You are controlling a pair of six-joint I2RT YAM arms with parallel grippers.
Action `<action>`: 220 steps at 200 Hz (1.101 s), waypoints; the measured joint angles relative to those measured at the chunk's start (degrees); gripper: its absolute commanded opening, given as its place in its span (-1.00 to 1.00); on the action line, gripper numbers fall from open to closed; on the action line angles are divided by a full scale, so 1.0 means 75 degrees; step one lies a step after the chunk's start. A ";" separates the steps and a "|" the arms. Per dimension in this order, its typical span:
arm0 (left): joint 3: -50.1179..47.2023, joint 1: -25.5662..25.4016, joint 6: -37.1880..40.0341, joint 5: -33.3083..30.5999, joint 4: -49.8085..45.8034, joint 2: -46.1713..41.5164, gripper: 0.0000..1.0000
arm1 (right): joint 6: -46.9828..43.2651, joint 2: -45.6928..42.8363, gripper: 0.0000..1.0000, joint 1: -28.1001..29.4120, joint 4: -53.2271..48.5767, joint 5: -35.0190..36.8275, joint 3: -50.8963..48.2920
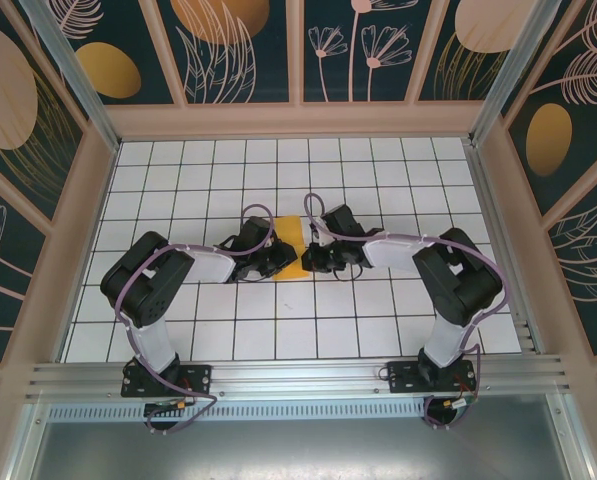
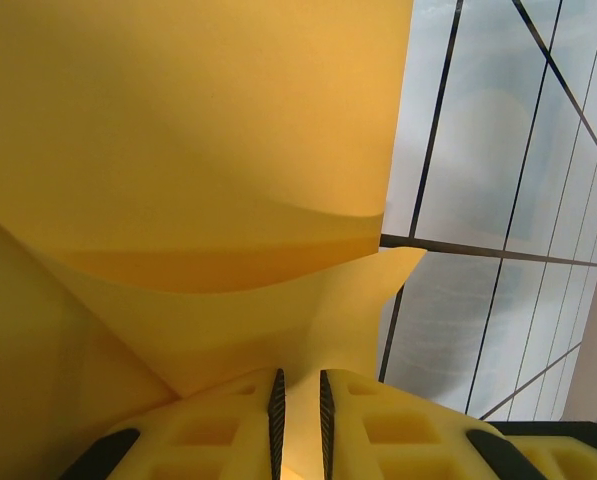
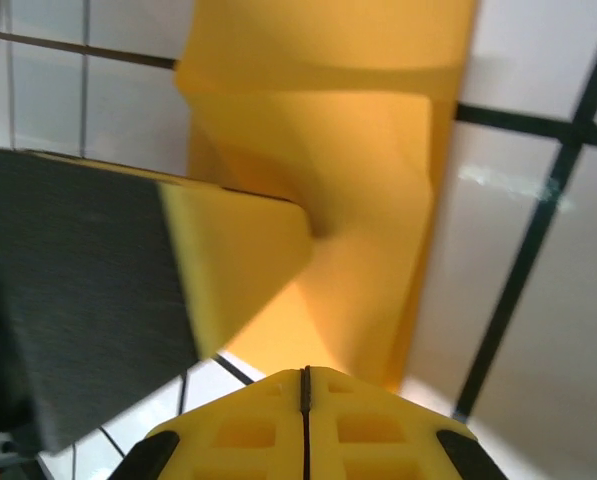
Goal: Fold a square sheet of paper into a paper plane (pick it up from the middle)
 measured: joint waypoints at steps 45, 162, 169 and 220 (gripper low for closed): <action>0.0000 0.0000 -0.0009 -0.0003 0.0000 0.0000 -0.57 | -0.0009 0.0236 -0.82 0.0006 0.0006 -0.0137 0.0082; 0.0003 0.0026 0.0012 -0.0070 -0.0047 -0.0029 -0.56 | -0.0213 0.0533 -0.82 -0.0055 0.0044 -0.0119 -0.0035; 0.0003 0.0055 0.0029 -0.0070 -0.0058 -0.0032 -0.56 | -0.0262 0.0533 -0.82 -0.0055 0.0064 -0.0134 -0.0044; 0.0058 0.0245 0.0146 -0.0052 -0.0181 -0.0032 -0.56 | -0.0589 0.0530 -0.82 -0.0099 0.0082 -0.0256 -0.0082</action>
